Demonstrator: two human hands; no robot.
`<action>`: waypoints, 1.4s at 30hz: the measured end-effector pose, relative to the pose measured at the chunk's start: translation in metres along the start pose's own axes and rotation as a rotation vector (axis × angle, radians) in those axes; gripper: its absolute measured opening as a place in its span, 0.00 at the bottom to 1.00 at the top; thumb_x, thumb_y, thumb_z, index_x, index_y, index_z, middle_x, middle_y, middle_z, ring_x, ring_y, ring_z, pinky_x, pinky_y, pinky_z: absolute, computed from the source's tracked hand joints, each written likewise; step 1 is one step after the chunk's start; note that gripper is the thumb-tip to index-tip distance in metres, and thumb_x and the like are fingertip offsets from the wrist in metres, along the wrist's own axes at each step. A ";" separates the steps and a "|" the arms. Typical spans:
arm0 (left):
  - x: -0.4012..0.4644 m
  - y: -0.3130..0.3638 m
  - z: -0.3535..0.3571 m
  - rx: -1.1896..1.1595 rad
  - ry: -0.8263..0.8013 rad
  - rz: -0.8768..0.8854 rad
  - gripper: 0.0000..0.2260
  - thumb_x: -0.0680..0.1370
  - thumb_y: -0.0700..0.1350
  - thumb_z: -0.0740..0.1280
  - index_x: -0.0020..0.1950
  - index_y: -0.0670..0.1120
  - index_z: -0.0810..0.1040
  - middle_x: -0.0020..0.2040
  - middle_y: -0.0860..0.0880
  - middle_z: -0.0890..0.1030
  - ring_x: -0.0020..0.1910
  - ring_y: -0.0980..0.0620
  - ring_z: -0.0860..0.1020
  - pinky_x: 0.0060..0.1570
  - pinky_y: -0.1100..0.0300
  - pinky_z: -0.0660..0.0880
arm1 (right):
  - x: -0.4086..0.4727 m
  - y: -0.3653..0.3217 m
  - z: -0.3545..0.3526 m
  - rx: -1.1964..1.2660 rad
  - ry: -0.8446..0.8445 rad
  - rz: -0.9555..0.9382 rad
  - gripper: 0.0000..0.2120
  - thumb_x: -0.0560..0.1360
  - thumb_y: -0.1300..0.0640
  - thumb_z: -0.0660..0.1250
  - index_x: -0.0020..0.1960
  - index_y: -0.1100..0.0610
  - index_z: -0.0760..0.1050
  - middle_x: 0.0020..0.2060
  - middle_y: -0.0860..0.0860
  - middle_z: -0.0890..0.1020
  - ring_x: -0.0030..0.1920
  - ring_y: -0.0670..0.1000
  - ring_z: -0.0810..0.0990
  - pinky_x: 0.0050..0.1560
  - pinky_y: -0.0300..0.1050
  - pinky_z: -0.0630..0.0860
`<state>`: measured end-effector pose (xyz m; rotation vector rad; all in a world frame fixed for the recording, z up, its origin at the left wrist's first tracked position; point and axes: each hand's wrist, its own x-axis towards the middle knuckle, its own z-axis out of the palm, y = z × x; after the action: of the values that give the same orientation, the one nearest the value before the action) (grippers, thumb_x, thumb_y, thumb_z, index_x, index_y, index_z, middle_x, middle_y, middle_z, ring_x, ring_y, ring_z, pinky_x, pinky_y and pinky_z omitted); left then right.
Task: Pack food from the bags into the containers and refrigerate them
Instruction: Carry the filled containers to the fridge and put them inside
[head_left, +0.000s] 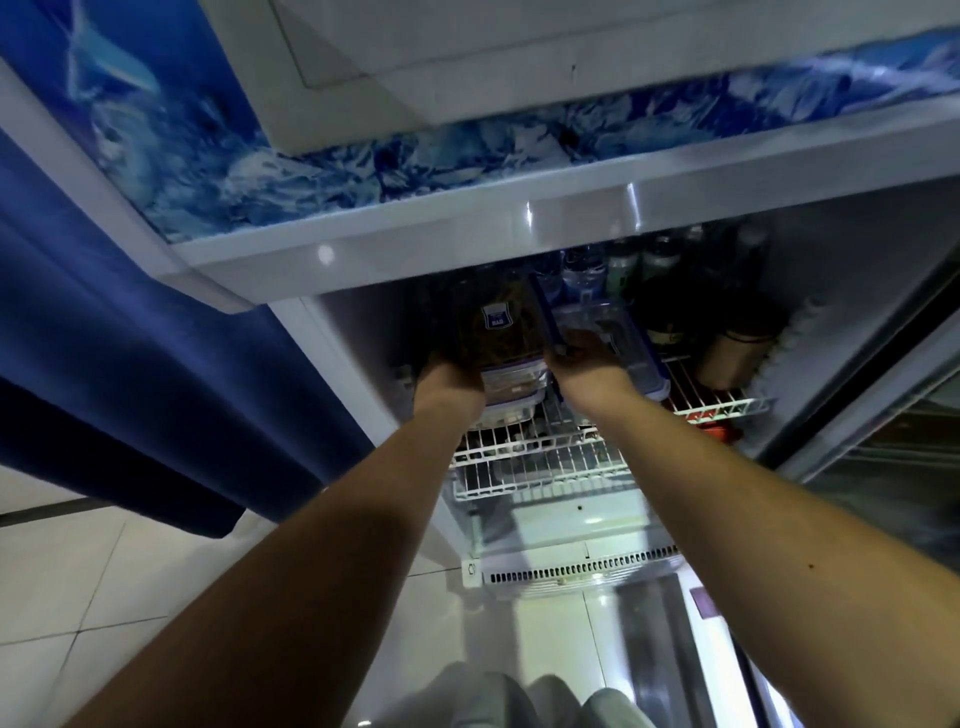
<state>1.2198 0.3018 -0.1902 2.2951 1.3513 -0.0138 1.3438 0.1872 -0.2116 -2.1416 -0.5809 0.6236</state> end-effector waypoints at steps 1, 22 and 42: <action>-0.008 -0.001 -0.004 -0.030 -0.047 -0.001 0.17 0.86 0.39 0.57 0.75 0.40 0.71 0.70 0.40 0.76 0.68 0.39 0.75 0.70 0.51 0.72 | -0.009 -0.001 -0.004 -0.020 0.002 0.018 0.17 0.83 0.49 0.63 0.66 0.58 0.76 0.61 0.57 0.82 0.57 0.58 0.81 0.51 0.46 0.72; -0.201 0.003 0.013 0.286 -0.396 0.493 0.22 0.82 0.50 0.63 0.76 0.51 0.71 0.75 0.46 0.71 0.71 0.43 0.74 0.67 0.51 0.75 | -0.261 0.076 -0.053 -0.292 -0.038 0.265 0.29 0.76 0.43 0.63 0.73 0.55 0.71 0.68 0.57 0.79 0.68 0.60 0.76 0.67 0.54 0.73; -0.450 0.053 0.100 0.362 -0.484 0.837 0.20 0.80 0.50 0.62 0.73 0.51 0.74 0.71 0.47 0.75 0.68 0.45 0.75 0.65 0.50 0.75 | -0.580 0.243 -0.119 0.088 0.279 0.801 0.21 0.80 0.46 0.67 0.65 0.60 0.77 0.58 0.58 0.84 0.59 0.60 0.82 0.54 0.47 0.76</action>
<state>1.0553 -0.1299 -0.1494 2.7315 0.1079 -0.5344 1.0145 -0.3614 -0.2072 -2.2849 0.4827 0.7234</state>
